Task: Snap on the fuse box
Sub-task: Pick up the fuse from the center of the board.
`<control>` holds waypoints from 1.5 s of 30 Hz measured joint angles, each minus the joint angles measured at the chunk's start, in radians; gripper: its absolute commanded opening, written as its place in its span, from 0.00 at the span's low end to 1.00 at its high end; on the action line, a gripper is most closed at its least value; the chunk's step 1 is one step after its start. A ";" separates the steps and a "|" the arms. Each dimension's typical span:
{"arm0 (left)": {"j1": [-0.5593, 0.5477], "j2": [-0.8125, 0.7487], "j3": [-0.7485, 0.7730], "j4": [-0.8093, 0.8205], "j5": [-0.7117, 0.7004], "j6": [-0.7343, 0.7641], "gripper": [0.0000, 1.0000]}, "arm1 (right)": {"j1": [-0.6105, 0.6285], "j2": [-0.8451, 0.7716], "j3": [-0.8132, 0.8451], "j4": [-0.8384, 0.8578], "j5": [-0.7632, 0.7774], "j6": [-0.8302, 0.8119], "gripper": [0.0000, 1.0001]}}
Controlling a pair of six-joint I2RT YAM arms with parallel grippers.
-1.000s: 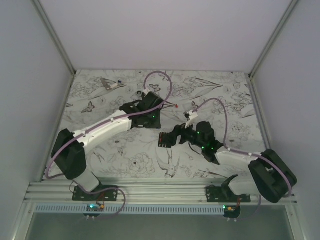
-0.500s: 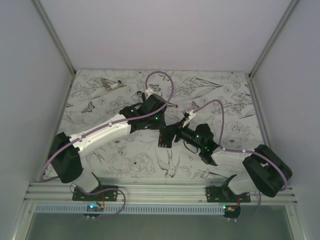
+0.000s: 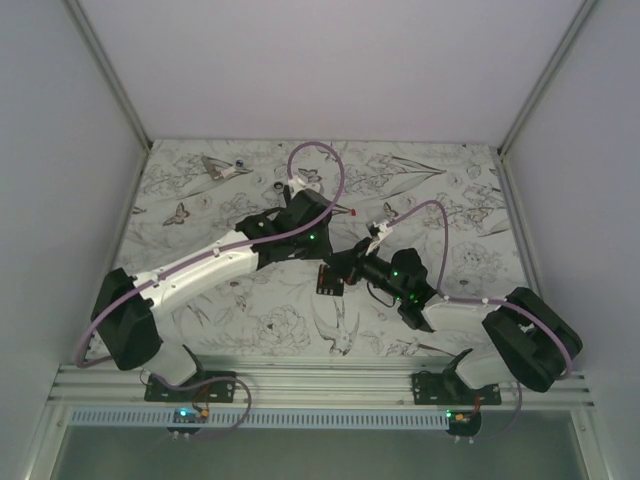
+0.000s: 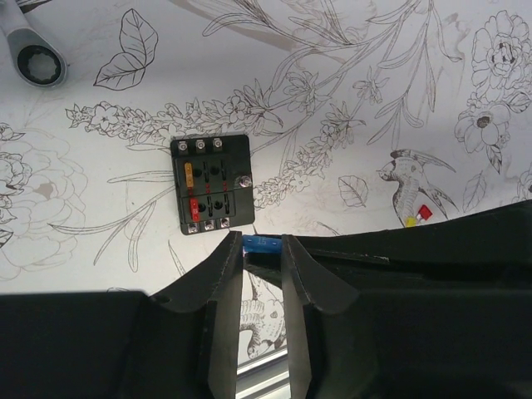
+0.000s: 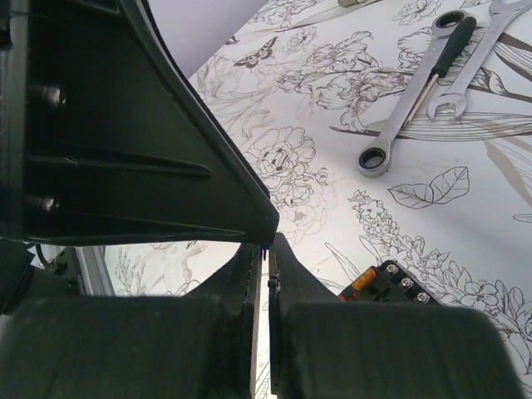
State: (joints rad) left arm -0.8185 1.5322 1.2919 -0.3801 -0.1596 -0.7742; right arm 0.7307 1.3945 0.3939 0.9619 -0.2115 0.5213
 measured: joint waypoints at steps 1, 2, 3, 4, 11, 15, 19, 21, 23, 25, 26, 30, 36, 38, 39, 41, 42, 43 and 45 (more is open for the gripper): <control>0.000 -0.002 -0.001 0.001 0.000 0.000 0.20 | 0.000 0.000 0.000 0.000 0.000 0.000 0.00; 0.000 -0.003 -0.001 0.001 0.000 0.000 0.23 | 0.000 0.000 0.000 -0.001 0.000 0.000 0.00; 0.000 -0.005 -0.002 0.002 0.000 0.000 0.27 | 0.000 0.000 0.000 -0.001 0.000 -0.002 0.00; 0.000 -0.007 -0.005 0.004 0.000 0.001 0.31 | 0.000 0.000 0.000 -0.001 -0.002 -0.005 0.00; 0.000 -0.070 -0.018 0.012 0.034 0.128 0.42 | -0.032 -0.029 0.001 -0.064 -0.104 -0.074 0.00; 0.000 -0.168 -0.037 0.021 0.116 0.286 0.43 | -0.091 -0.092 0.022 -0.164 -0.238 -0.141 0.00; 0.006 -0.273 -0.063 0.027 0.247 0.446 0.44 | -0.140 -0.158 0.078 -0.280 -0.391 -0.217 0.00; 0.013 -0.312 -0.078 0.029 0.320 0.513 0.43 | -0.150 -0.187 0.114 -0.343 -0.463 -0.257 0.00; 0.022 -0.337 -0.090 0.029 0.387 0.571 0.43 | -0.152 -0.212 0.144 -0.399 -0.534 -0.290 0.00; 0.027 -0.351 -0.102 0.030 0.441 0.615 0.43 | -0.152 -0.231 0.166 -0.443 -0.599 -0.314 0.00; 0.029 -0.356 -0.109 0.029 0.467 0.637 0.43 | -0.152 -0.238 0.175 -0.464 -0.631 -0.328 0.00; 0.034 -0.357 -0.120 0.027 0.549 0.689 0.42 | -0.152 -0.260 0.196 -0.535 -0.727 -0.362 0.00; 0.035 -0.329 -0.120 0.029 0.656 0.729 0.38 | -0.152 -0.264 0.200 -0.577 -0.808 -0.380 0.00; 0.035 -0.313 -0.120 0.028 0.680 0.739 0.36 | -0.152 -0.264 0.200 -0.581 -0.822 -0.380 0.00; 0.035 -0.307 -0.120 0.028 0.689 0.742 0.35 | -0.152 -0.264 0.200 -0.583 -0.828 -0.380 0.00; 0.035 -0.298 -0.120 0.028 0.701 0.749 0.35 | -0.152 -0.264 0.200 -0.585 -0.839 -0.380 0.00; 0.035 -0.295 -0.120 0.028 0.706 0.751 0.34 | -0.152 -0.264 0.200 -0.586 -0.843 -0.380 0.00; 0.035 -0.293 -0.120 0.028 0.711 0.753 0.34 | -0.152 -0.264 0.200 -0.586 -0.848 -0.380 0.00; 0.035 -0.286 -0.120 0.028 0.717 0.759 0.31 | -0.152 -0.264 0.200 -0.586 -0.854 -0.380 0.00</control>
State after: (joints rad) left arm -0.7834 1.2465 1.1721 -0.3523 0.5571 -0.0151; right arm 0.5789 1.1309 0.5934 0.3763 -1.0657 0.1413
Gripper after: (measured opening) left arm 0.342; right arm 0.018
